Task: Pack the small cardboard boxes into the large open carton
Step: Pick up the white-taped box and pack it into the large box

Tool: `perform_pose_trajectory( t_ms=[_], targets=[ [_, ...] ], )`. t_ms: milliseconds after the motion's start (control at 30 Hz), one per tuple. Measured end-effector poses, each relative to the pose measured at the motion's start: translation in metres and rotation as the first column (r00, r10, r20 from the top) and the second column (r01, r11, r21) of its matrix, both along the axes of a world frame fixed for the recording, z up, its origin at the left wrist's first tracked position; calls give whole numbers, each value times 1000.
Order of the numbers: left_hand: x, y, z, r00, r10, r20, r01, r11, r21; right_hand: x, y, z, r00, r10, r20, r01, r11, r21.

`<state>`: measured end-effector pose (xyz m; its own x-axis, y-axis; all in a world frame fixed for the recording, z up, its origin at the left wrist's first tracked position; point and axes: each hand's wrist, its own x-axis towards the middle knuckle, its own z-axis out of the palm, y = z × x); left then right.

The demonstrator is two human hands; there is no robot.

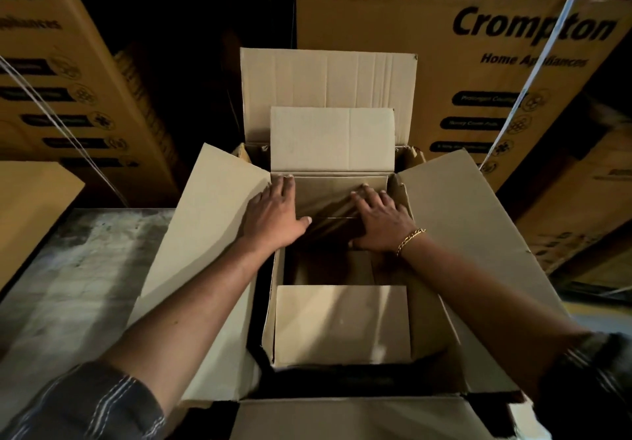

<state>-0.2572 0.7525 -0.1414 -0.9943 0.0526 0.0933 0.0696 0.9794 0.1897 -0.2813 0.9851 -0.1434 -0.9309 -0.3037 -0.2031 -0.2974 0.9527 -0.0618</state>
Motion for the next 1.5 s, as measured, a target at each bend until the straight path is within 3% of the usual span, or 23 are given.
perform_pose_trajectory(
  t_ms=[167, 367, 467, 533, 600, 700, 833, 1067, 1333, 1500],
  targets=[
    [-8, 3, -3, 993, -34, 109, 26, 997, 69, -15, -2, -1, 1000, 3, 7, -3, 1000, 27],
    [-13, 8, -7, 988, -48, 145, 45, 999, 27, -2, -7, 4, 999, 53, 4, -53, 998, 42],
    [-15, 8, -9, 991, -33, 126, 28, 999, 36, 19, -11, 11, 963, 97, 250, -92, 995, -32],
    [-15, 8, -10, 993, -21, 118, 16, 999, 45, 39, -12, 12, 869, 126, 478, -86, 991, -105],
    [-15, 8, -10, 992, -8, 122, 2, 999, 50, 60, -14, 11, 799, 154, 581, -113, 988, -105],
    [-12, 8, -10, 993, -1, 116, -4, 999, 50, 82, -11, 14, 830, 209, 517, -182, 978, -103],
    [-5, 8, -7, 996, 12, 91, -19, 997, 74, 105, -1, 22, 876, 261, 405, -180, 957, -228],
    [10, 11, -4, 994, 22, 105, -30, 997, 71, 131, 6, 27, 896, 219, 387, -100, 947, -305],
    [54, 18, -1, 991, -3, 133, 5, 1000, -16, 154, 13, 34, 893, 273, 357, -153, 932, -328],
    [108, 27, -2, 968, -5, 250, -2, 1000, 27, 165, 17, 40, 891, 266, 369, -140, 933, -333]
  ],
)
